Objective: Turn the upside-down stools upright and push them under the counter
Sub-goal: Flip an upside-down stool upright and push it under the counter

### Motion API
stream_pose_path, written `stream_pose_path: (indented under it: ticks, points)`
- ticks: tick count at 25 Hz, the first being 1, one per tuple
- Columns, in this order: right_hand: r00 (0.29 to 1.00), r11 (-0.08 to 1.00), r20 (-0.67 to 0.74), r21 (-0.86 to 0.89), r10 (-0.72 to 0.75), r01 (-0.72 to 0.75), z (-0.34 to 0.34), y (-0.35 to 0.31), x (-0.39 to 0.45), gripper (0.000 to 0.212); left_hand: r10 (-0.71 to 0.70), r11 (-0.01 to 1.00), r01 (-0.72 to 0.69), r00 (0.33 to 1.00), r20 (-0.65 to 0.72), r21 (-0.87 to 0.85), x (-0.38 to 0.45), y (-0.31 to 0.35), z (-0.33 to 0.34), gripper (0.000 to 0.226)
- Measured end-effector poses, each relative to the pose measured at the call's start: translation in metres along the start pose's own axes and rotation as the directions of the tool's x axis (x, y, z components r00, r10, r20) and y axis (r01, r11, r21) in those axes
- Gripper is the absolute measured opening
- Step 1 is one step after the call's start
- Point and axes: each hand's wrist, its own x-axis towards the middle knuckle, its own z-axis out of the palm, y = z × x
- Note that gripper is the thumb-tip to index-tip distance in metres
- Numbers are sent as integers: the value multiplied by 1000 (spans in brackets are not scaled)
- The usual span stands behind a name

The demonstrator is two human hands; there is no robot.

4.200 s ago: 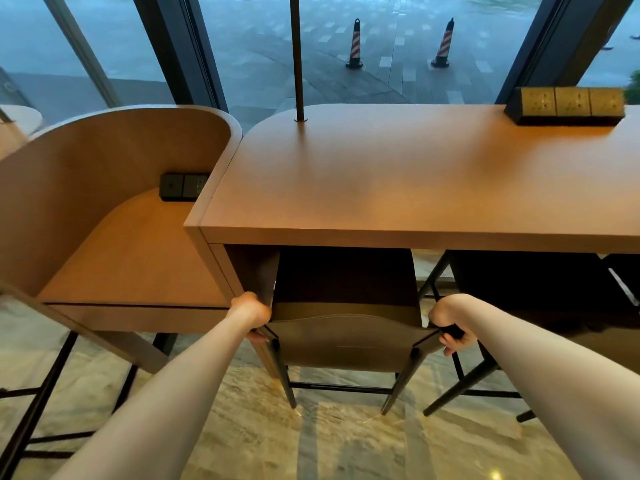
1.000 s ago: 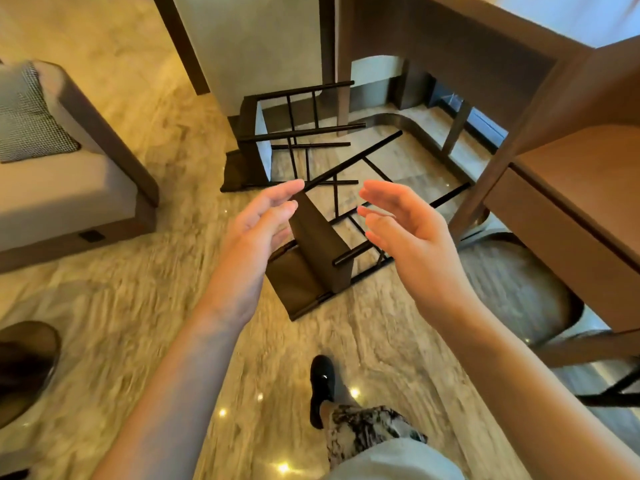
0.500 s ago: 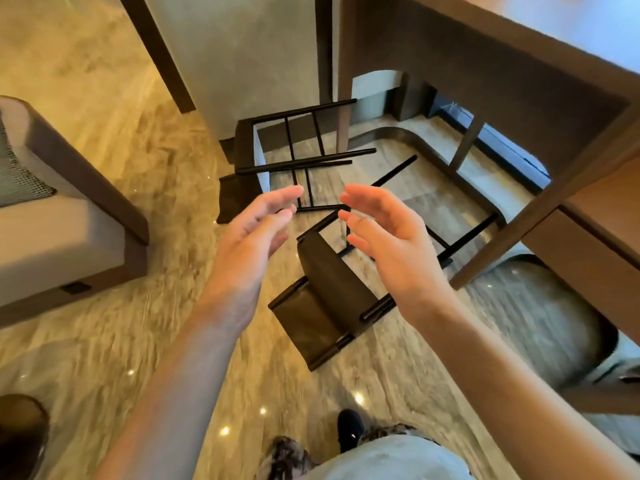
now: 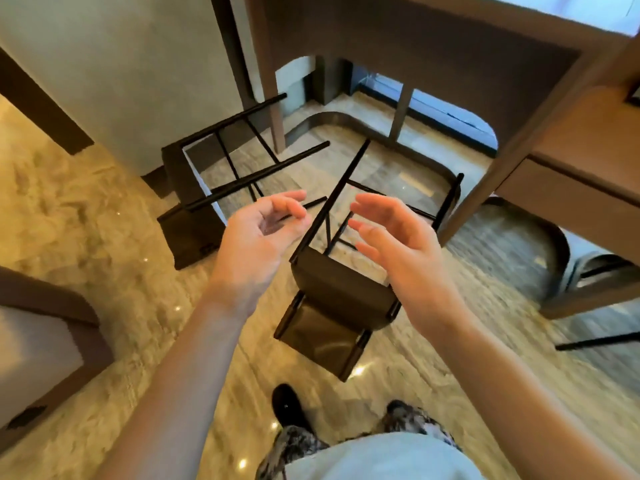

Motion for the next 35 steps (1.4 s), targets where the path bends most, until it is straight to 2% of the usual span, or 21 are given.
stream_pose_path:
  ticks: [4, 10, 14, 17, 21, 27, 32, 35]
  points:
    - [987, 1000, -160, 22, 14, -10, 38, 3, -9, 32, -18, 1000, 22, 987, 162, -22, 24, -7, -43, 29]
    - [942, 1000, -336, 21, 17, -10, 64, 4, -33, 32, -60, 997, 73, 958, 279, -37, 32, -23, -76, 15]
    - [912, 998, -407, 51, 47, -28, 80, 20, -58, 31, -134, 990, 137, 938, 319, 15, 22, -43, -91, 9]
    - [887, 991, -449, 123, 108, -58, 95, 47, -85, 32, -218, 976, 197, 902, 373, 94, 8, -64, -99, 17]
    - [869, 981, -462, 160, 175, -112, 112, 74, -103, 32, -241, 970, 198, 866, 439, 143, -4, -86, -107, 22]
    - [753, 936, -564, 280, 340, -213, 133, 98, -94, 34, -344, 937, 258, 807, 480, 237, 16, -113, -120, 28]
    - [649, 921, -656, 321, 384, -220, 132, 116, -51, 33, -382, 920, 257, 762, 524, 297, 69, -140, -119, 40]
    - [578, 903, -697, 370, 424, -217, 128, 145, -27, 31, -419, 904, 287, 741, 524, 318, 97, -177, -106, 35]
